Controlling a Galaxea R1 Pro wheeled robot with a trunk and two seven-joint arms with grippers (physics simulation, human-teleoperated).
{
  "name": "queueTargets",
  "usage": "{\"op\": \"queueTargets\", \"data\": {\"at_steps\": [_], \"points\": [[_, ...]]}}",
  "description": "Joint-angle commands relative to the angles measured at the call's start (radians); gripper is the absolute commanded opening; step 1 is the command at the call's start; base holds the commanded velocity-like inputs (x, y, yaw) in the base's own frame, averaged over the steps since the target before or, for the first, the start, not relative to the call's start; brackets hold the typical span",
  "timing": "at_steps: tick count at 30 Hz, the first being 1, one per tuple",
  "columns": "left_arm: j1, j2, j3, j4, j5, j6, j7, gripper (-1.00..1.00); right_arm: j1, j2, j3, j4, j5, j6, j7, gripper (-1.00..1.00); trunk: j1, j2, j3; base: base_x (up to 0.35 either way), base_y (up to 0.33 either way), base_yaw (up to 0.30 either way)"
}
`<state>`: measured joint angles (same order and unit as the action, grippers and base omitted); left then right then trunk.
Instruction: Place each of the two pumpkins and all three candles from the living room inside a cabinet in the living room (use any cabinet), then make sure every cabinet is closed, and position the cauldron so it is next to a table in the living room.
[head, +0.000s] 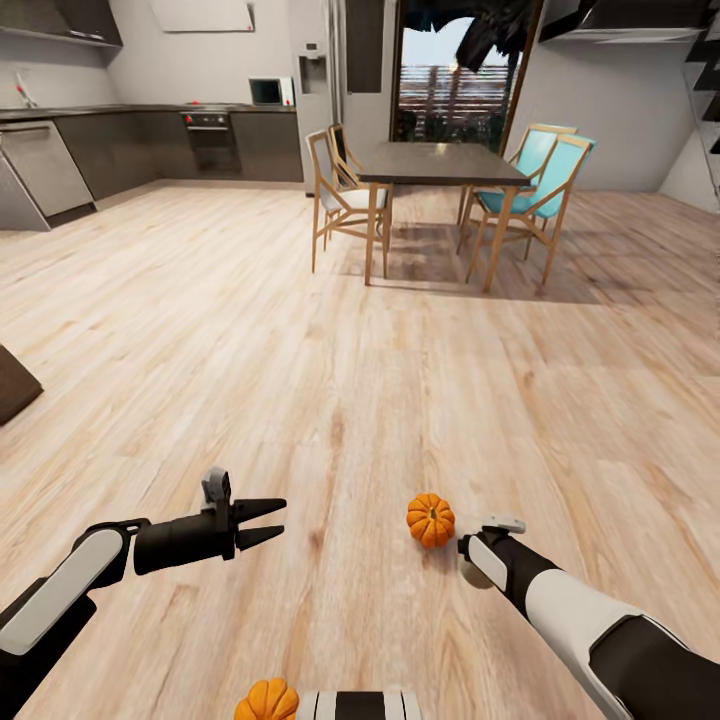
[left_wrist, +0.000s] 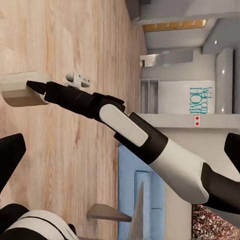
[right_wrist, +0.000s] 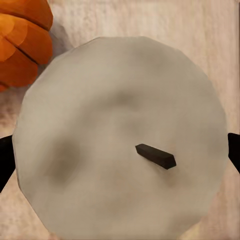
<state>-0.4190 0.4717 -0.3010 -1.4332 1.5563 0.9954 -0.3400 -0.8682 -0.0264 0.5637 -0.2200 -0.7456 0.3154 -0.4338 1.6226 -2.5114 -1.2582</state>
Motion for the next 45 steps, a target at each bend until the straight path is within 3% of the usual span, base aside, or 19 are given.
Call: {"op": "queueTargets", "data": {"at_steps": [1,6,14,45], "points": [[-0.001,0.001,-0.001,0.000,-0.006,0.000,-0.008,1.00,0.000,-0.001,0.007,-0.003,-0.011,0.001,-0.004,-1.00,-0.001,0.000,0.003,0.000,0.000,0.000],[-0.001,-0.003,-0.002,0.000,-0.009,-0.001,-0.006,1.00,0.000,-0.003,0.007,-0.003,-0.012,0.002,-0.002,-1.00,-0.003,0.001,0.023,0.000,0.000,0.000],[-0.001,-0.008,0.002,0.000,-0.057,-0.003,-0.003,1.00,0.000,-0.001,0.007,-0.002,-0.013,0.008,-0.002,-1.00,-0.006,0.003,0.053,0.000,0.000,0.000],[-0.001,-0.012,-0.002,0.000,-0.057,-0.001,-0.004,1.00,0.000,-0.003,0.008,-0.002,-0.013,0.010,0.000,-1.00,-0.020,0.010,0.173,0.000,0.000,0.000]]}}
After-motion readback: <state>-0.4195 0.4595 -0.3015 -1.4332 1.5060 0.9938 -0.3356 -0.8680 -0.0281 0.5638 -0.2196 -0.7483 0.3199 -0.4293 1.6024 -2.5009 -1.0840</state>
